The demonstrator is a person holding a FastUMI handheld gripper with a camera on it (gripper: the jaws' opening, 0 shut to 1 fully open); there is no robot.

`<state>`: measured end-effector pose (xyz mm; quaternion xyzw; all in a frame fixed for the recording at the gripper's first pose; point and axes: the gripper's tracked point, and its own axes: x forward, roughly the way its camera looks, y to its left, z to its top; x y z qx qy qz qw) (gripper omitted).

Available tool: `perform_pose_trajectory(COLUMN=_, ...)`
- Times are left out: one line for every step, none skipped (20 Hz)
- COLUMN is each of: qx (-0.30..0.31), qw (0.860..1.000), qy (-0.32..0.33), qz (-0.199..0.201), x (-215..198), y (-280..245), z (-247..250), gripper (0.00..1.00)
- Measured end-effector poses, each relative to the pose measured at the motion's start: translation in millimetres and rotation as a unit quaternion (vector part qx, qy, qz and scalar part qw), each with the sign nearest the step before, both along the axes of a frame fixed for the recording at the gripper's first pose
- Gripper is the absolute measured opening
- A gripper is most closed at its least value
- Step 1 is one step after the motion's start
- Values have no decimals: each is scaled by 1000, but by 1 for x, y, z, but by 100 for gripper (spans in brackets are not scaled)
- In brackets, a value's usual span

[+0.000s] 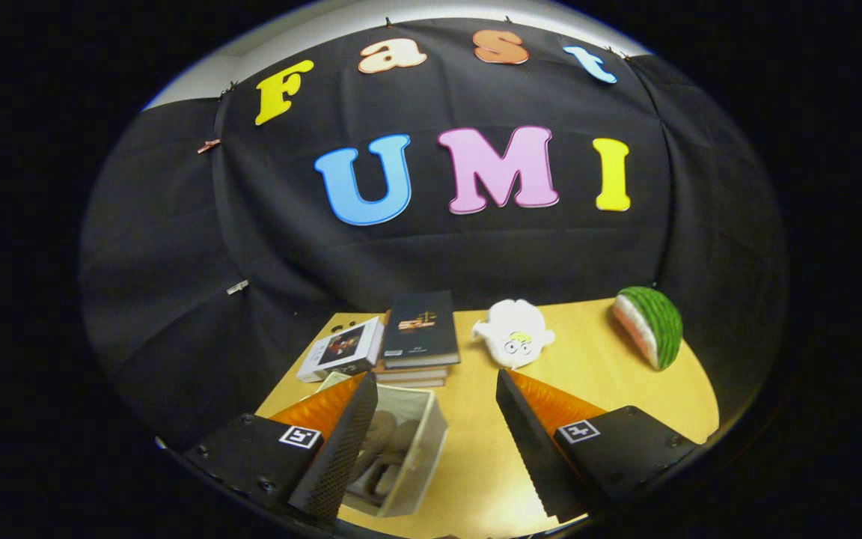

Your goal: Open the storage box then place both shoes into the box .Put the left shoe in first, then the right shoe, with the right side of both shoes facing outward in a uniform manner.

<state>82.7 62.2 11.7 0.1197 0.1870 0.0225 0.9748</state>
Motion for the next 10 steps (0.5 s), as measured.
perform_pose_trajectory(qx=-10, qw=1000, qy=-8, qz=-10, x=-2, y=-23, z=4, gripper=99)
perform_pose_trajectory(qx=-17, qw=1000, qy=-14, qz=-19, x=-5, y=-49, z=5, gripper=99)
perform_pose_trajectory(qx=-18, qw=999, qy=-18, qz=-26, x=-9, y=-72, z=8, gripper=98)
perform_pose_trajectory(qx=-22, qw=999, qy=-22, qz=-35, x=-11, y=-96, z=9, gripper=99)
perform_pose_trajectory(qx=-30, qw=998, qy=-26, qz=-49, x=-13, y=-122, z=9, gripper=99)
perform_pose_trajectory(qx=-40, qw=997, qy=-30, qz=-64, x=-16, y=-150, z=8, gripper=99)
perform_pose_trajectory(qx=-49, qw=995, qy=-38, qz=-78, x=-18, y=-174, z=9, gripper=99)
perform_pose_trajectory(qx=-60, qw=993, qy=-48, qz=-88, x=-20, y=-194, z=9, gripper=99)
perform_pose_trajectory(qx=-70, qw=992, qy=-50, qz=-96, x=-20, y=-212, z=4, gripper=99)
perform_pose_trajectory(qx=-78, qw=991, qy=-41, qz=-103, x=-24, y=-228, z=-5, gripper=99)
